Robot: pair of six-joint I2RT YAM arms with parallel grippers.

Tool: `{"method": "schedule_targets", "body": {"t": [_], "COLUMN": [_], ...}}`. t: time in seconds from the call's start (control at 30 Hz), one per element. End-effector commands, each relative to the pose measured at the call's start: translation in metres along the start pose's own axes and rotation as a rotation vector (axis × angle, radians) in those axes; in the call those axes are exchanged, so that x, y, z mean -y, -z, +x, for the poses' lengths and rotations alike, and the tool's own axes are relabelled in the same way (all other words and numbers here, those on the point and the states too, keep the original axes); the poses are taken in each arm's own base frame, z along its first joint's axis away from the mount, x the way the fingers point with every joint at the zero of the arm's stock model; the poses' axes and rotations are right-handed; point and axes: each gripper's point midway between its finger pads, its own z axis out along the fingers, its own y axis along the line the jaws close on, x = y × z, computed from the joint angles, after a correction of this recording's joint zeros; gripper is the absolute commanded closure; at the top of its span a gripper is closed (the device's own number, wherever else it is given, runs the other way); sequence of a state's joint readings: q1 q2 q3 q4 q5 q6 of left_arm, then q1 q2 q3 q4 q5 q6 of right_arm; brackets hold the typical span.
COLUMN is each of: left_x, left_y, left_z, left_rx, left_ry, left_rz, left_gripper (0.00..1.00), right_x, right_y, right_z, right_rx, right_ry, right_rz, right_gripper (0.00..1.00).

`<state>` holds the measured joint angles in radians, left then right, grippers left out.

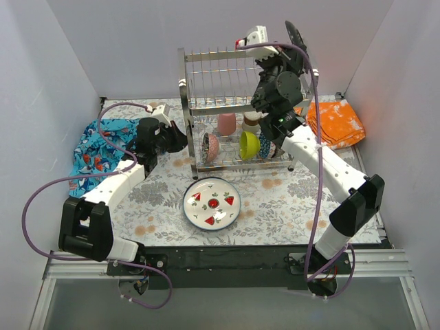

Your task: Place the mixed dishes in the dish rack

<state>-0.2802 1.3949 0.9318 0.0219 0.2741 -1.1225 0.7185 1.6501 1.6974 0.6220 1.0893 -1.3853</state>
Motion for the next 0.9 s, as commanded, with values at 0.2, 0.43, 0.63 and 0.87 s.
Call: {"method": "schedule_targets", "body": {"t": [0.2,0.43,0.63,0.87], "left_x": [0.037,0.034,0.030,0.026], "left_y": [0.014,0.013,0.015,0.015], "left_z": [-0.003,0.002,0.009,0.017], "left_rx": [0.006,-0.004,-0.011,-0.027], "left_ry": [-0.011,-0.011,-0.012,-0.004], "left_rz": [0.131,0.128,0.117,0.109], "left_gripper": [1.00,1.00,1.00,1.00], "right_x": [0.037,0.028,0.016,-0.005], "right_y": [-0.006,-0.024,-0.036,-0.043], "right_z": [-0.025,-0.008,0.016,0.037], "right_rx": [0.031,-0.012,-0.057,-0.132], "right_ry": [-0.476,-0.572,-0.629,-0.599], "right_rz": [-0.066,-0.296,-0.402,-0.410], "right_gripper": [0.99,0.99,0.99,0.99]}}
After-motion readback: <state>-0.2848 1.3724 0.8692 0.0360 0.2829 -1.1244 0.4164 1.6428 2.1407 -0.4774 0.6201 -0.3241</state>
